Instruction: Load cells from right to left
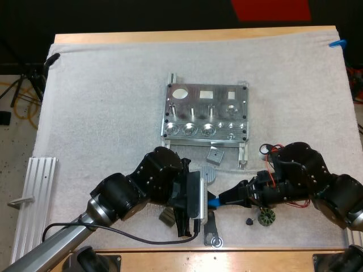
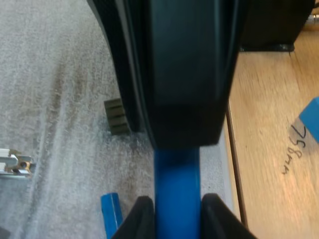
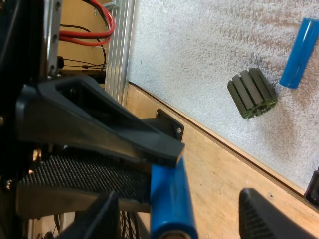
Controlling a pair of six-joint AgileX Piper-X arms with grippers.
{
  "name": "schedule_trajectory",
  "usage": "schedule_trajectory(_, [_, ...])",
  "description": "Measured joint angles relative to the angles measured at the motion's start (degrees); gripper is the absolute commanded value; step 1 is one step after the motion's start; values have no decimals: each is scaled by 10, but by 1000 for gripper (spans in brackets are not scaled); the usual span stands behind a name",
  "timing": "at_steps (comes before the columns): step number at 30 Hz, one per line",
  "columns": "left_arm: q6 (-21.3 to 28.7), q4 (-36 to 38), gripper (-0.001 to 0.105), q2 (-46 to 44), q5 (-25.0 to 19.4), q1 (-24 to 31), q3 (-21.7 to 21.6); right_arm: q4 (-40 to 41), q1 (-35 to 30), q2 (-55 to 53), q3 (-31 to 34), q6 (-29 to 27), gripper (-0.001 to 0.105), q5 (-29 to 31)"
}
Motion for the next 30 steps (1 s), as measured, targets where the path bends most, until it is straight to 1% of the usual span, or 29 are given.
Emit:
schedule_trajectory(2, [-1,-6,0,0,0,0,0,0,0,0,0,1,49,0])
schedule_trajectory(4, [-9,-16,0,0,4,0,0,0,0,0,0,2,38,0])
schedule_trajectory(5, [-10,-17,0,0,6,0,0,-1,0,0,0,2,36,0])
schedule_trajectory(7, [-12,-21,0,0,7,0,0,-3,0,0,0,2,28,0])
schedule_trajectory(8, [-12,-21,0,0,7,0,0,-3,0,0,0,2,26,0])
schedule_trajectory(17, [-12,-22,0,0,7,0,0,-11,0,0,0,-1,15,0])
schedule_trajectory(21, [-12,-22,0,0,7,0,0,-11,0,0,0,-8,15,0])
schedule_trajectory(23, [-12,-22,2,0,7,0,0,-11,0,0,0,-11,15,0])
schedule_trajectory(26, [-12,-22,10,0,7,0,0,-11,0,0,0,-24,15,0])
schedule_trajectory(28, [-12,-22,26,0,7,0,0,-11,0,0,0,-26,15,0])
schedule_trajectory(29, [-12,-22,31,0,7,0,0,-11,0,0,0,-26,15,0])
schedule_trajectory(30, [-12,-22,41,0,7,0,0,-11,0,0,0,-27,15,2])
